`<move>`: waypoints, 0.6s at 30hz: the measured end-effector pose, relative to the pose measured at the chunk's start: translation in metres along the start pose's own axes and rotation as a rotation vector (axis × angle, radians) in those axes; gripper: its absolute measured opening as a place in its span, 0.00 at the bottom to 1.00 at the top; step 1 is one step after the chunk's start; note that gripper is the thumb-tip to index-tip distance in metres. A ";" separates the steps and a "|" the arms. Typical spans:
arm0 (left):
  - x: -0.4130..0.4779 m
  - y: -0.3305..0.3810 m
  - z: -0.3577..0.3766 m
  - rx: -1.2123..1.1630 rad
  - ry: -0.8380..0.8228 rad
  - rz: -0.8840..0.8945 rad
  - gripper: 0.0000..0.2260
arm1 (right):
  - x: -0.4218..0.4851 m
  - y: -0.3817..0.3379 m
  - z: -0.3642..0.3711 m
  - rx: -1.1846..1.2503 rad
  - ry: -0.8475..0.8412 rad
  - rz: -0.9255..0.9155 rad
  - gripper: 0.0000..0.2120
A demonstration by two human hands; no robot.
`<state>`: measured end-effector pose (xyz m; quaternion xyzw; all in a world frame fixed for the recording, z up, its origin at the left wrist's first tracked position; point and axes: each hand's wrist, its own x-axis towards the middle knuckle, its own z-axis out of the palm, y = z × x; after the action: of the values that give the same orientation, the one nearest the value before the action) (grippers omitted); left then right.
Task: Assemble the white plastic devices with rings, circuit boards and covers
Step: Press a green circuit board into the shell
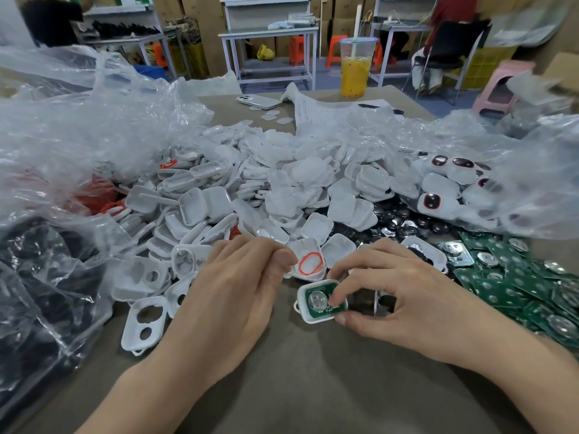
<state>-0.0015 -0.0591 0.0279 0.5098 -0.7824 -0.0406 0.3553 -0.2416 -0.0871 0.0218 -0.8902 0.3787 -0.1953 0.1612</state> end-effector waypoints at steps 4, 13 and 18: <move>-0.001 0.001 0.001 -0.024 -0.005 -0.031 0.17 | 0.000 0.000 0.000 -0.002 0.004 -0.005 0.07; -0.001 0.000 0.007 -0.055 -0.068 0.017 0.14 | 0.000 0.001 0.001 -0.006 0.013 0.004 0.09; -0.002 0.001 0.008 -0.028 -0.172 0.109 0.08 | -0.001 0.002 0.001 -0.019 0.024 0.008 0.09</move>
<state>-0.0071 -0.0593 0.0214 0.4559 -0.8361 -0.0758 0.2956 -0.2425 -0.0877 0.0197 -0.8878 0.3859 -0.2016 0.1492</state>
